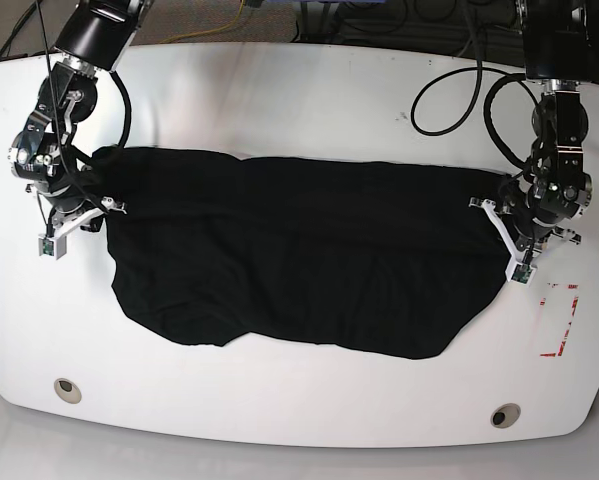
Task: Layout the t-shirt on the table in an organized manner, then fold the t-shirt properly
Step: 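Slide both grippers back along the shirt edge, smoothing it, then open the left gripper and release the shirt edge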
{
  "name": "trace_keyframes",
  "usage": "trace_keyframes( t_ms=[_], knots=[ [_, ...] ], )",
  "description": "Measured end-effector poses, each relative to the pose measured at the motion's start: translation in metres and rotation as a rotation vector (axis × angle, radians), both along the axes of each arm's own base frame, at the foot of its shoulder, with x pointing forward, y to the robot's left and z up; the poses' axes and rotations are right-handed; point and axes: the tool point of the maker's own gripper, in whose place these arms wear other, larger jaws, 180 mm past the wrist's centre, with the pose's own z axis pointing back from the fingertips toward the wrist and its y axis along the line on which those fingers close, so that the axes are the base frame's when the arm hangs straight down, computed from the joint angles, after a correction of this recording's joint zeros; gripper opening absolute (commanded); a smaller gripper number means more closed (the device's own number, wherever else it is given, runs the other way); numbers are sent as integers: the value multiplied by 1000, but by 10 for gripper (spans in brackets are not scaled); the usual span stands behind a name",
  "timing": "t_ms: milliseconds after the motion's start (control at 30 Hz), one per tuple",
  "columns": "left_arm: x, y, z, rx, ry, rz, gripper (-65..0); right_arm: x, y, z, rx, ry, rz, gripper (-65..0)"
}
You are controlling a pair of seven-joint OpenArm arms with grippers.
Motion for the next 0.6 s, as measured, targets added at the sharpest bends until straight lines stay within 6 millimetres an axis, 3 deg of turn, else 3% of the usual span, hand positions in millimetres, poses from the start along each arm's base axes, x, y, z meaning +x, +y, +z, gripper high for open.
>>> trace_keyframes(
  t_ms=[200,300,367,467,600],
  knots=[
    [2,5,-4,1,15,14,-618,5,6,-13,25,35,9,-634],
    [2,2,-6,8,22,0,-589,8,9,-18,40,47,16,-549],
    [0,1,-8,27,35,-23,-537,9,8,-18,37,47,12,-479],
    [-2,-3,-12,47,52,-52,-392,7,2,-16,14,53,1,-343],
    [-2,-7,-14,53,59,-70,-208,8,-4,-5,-40,36,-4,-246]
  ],
)
